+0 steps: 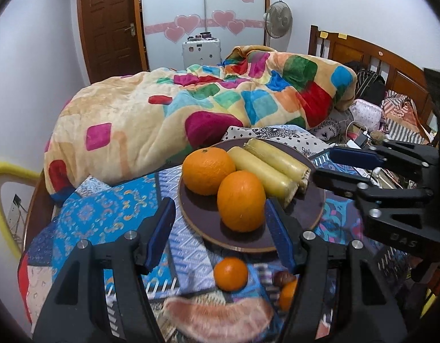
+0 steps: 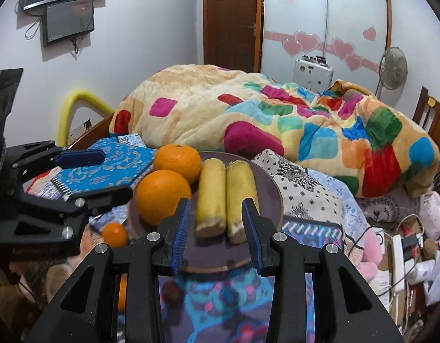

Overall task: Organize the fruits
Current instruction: 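Open both tools and withdraw them from the plate toward the pomelo segments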

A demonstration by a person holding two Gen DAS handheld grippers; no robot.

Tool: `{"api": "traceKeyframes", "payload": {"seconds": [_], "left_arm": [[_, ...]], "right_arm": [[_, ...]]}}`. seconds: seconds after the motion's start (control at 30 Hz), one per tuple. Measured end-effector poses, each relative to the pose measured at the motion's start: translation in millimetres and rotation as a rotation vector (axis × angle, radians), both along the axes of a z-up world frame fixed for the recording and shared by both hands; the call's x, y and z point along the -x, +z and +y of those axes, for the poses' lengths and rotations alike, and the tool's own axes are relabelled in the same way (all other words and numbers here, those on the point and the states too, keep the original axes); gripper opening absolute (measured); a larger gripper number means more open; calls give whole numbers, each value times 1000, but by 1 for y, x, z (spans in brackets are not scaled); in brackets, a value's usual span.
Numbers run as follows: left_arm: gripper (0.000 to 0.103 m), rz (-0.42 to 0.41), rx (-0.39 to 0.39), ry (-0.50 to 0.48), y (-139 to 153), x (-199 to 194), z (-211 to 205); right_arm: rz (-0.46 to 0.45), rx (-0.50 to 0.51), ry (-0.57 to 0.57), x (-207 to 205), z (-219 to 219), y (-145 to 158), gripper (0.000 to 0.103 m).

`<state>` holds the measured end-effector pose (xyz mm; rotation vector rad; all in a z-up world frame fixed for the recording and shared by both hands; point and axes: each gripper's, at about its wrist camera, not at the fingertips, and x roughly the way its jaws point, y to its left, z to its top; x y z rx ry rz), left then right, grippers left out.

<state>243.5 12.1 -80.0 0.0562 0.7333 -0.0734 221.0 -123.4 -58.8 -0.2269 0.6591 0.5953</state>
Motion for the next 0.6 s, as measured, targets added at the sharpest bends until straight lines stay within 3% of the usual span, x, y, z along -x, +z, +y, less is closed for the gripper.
{"api": "traceKeyframes", "payload": {"seconds": [0.3,0.47,0.6], "left_arm": [[65,18,-2,39,0,55,18],[65,48,-10,62,-15,85,31],[65,86,-14,94,-34,102,45]], "right_arm": [[4,-43,-2,53,-16,2,37],[14,-50,-15,82,-24,-7,45],[35,-50,-19,102,-28,-19,45]]}}
